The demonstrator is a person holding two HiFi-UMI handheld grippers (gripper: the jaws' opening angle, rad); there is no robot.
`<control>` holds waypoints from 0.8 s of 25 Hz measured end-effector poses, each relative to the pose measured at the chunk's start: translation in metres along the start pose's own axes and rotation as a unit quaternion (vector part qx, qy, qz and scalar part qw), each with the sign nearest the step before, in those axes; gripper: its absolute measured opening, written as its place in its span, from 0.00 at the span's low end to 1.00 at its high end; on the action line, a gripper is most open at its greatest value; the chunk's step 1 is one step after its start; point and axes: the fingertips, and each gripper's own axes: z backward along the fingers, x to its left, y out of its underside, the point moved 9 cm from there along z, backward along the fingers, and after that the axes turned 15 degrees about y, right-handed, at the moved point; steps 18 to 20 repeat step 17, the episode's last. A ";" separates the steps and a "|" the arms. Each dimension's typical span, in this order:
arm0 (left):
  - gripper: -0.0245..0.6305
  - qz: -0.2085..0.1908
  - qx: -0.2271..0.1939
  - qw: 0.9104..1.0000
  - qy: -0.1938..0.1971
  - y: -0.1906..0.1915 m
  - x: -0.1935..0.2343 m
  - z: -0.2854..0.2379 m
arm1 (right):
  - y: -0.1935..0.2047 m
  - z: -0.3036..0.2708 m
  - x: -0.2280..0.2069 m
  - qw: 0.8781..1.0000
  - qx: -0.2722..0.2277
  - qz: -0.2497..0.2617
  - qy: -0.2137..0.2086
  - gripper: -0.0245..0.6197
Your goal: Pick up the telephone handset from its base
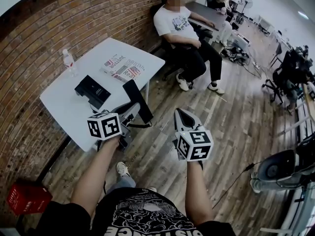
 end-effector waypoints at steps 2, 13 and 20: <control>0.15 -0.008 0.003 1.000 -0.003 0.001 -0.004 0.000 | 0.001 0.004 -0.002 1.000 -0.001 -0.002 0.004 0.04; 0.15 -0.012 0.004 1.000 -0.005 0.001 -0.012 0.003 | -0.006 0.015 -0.007 1.000 -0.007 -0.004 0.012 0.04; 0.15 -0.009 0.004 1.000 -0.007 0.001 -0.013 0.004 | -0.006 0.017 -0.007 1.000 -0.007 -0.004 0.011 0.04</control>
